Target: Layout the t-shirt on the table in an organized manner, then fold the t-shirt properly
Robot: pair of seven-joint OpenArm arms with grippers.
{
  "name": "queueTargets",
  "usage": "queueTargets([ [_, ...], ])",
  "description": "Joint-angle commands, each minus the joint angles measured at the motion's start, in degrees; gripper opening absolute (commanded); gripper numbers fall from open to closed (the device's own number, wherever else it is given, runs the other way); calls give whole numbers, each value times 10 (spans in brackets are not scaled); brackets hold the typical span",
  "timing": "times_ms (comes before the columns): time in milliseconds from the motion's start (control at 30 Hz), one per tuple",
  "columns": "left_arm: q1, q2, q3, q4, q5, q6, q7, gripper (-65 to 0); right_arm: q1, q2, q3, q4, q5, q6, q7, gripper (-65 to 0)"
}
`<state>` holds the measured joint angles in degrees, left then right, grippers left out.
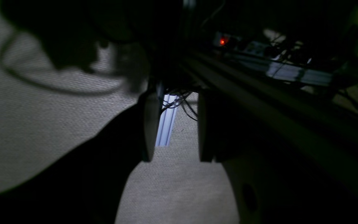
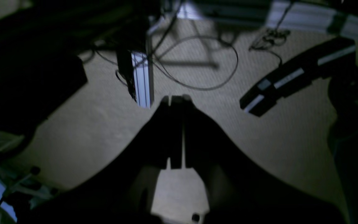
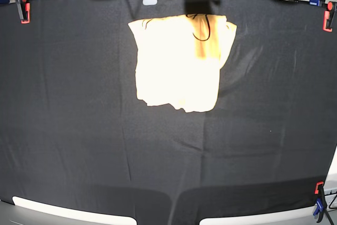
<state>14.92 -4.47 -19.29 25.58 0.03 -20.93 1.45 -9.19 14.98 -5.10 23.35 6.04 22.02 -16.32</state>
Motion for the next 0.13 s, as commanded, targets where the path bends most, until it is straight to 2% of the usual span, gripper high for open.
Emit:
queueTargets([
  [0,5,-3,-1,1,0,2,-2,-456,0,9,2,2,1,0,5,-650],
  [100,3,-3,-1,1,0,2,-2,-456,0,14,2,2,1,-1,9,-650],
])
